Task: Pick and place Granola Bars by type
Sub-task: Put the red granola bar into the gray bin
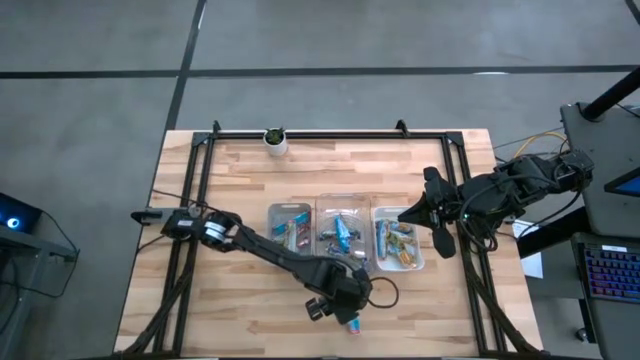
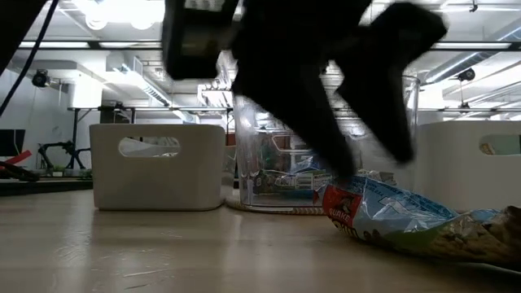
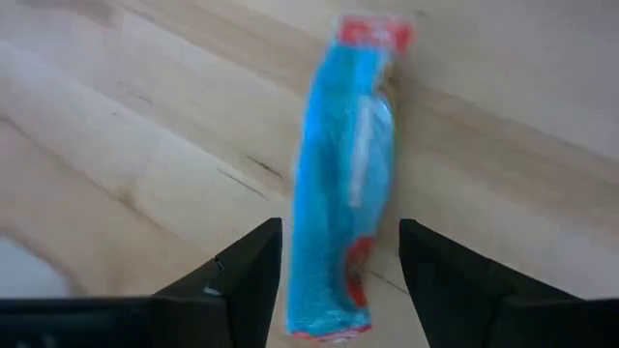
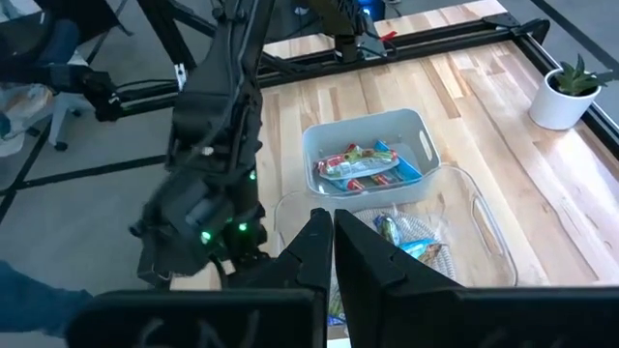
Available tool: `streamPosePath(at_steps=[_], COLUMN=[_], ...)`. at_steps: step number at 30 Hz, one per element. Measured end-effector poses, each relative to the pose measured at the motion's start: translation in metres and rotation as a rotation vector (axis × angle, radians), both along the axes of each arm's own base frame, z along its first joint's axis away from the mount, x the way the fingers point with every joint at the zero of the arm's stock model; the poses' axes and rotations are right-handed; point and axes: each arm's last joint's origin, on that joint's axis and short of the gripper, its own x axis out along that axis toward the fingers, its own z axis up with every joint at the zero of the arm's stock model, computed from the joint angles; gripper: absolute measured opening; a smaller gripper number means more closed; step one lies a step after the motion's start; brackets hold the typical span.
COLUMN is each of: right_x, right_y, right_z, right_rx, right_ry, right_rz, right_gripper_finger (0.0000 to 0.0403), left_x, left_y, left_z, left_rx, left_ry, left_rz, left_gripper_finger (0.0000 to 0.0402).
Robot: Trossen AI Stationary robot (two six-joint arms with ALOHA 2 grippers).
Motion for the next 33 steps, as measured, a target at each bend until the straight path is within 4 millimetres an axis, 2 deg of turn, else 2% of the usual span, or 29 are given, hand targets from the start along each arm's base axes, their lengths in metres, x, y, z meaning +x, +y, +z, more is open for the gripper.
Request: streamPosePath(at_steps=[8,12,25,33], right_x=[0.0,0.0,-0.001,-0.001], right_y=[0.0,0.0,-0.001,-0.001], right_z=[0.0,0.0,-0.003,-0.003], right_rx=[0.0,0.001,0.01,0.008], right_ry=[0.0,0.0,0.03,0.03], right_rz=[0.0,-0.001,-0.014,-0.013], right_gripper_finger=[0.0009,0.0009,0.0009,0.0009], left_x=[-0.002,0.0,-0.005,-0.005], left_y=[0.001,0.001,-0.011,-0.019], left_z=[-0.017,-0.017,-0.018,-0.022], left_rx=[0.035,0.047,0.153,0.129], left_ry=[-0.016,-0.039,-0.095,-0.135], left_rz=[-0.013,-0.011,-0.19,-0.183], left_gripper_finger=[0.019,0.019,0.019,0.019])
